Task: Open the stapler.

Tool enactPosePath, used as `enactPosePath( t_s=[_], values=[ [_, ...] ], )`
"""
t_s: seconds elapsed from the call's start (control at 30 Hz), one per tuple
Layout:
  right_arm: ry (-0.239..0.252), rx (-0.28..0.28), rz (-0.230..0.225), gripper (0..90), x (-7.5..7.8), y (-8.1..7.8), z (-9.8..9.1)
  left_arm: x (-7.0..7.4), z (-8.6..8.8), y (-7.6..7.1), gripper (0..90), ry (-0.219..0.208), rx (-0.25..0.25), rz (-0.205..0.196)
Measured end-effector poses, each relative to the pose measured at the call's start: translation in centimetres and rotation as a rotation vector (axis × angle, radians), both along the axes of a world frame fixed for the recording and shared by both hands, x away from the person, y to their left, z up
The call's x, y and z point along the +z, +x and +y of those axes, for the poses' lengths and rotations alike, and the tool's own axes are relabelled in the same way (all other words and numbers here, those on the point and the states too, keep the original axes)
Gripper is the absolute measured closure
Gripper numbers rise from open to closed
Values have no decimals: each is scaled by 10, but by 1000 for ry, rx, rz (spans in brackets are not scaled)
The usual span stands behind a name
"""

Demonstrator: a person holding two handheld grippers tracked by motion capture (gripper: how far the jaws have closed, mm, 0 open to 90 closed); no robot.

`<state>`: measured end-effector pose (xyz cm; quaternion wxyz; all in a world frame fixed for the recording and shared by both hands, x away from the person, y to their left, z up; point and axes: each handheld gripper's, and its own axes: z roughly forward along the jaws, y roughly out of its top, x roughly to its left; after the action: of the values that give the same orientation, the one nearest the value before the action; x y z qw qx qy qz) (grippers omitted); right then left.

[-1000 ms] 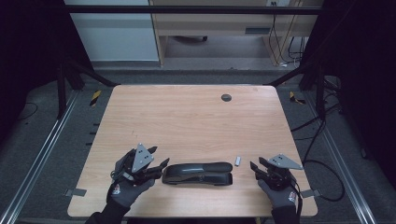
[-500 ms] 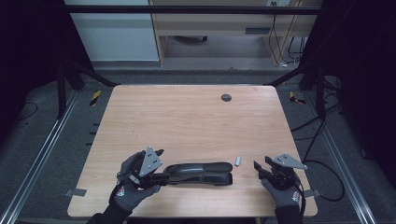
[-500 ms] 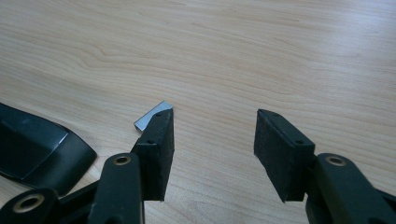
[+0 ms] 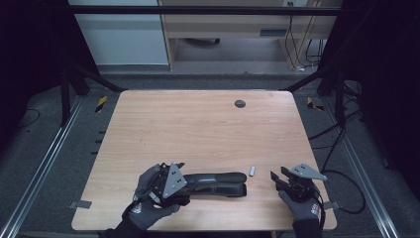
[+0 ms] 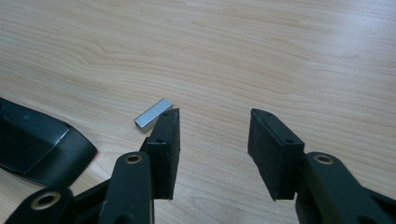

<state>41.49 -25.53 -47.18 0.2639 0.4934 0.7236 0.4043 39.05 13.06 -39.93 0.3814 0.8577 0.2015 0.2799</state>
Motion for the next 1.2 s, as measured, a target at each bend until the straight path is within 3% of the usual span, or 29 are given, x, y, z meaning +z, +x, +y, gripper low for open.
enactPosePath(
  t_s=[0.53, 1.2],
  values=[
    [3, 2, 1, 554, 0, 0, -1, -5, -25, -9, 260, 102, -33, -50],
    [6, 6, 6, 577, 0, -1, -1, -13, -53, -18, 259, 178, -30, -119]
  ],
)
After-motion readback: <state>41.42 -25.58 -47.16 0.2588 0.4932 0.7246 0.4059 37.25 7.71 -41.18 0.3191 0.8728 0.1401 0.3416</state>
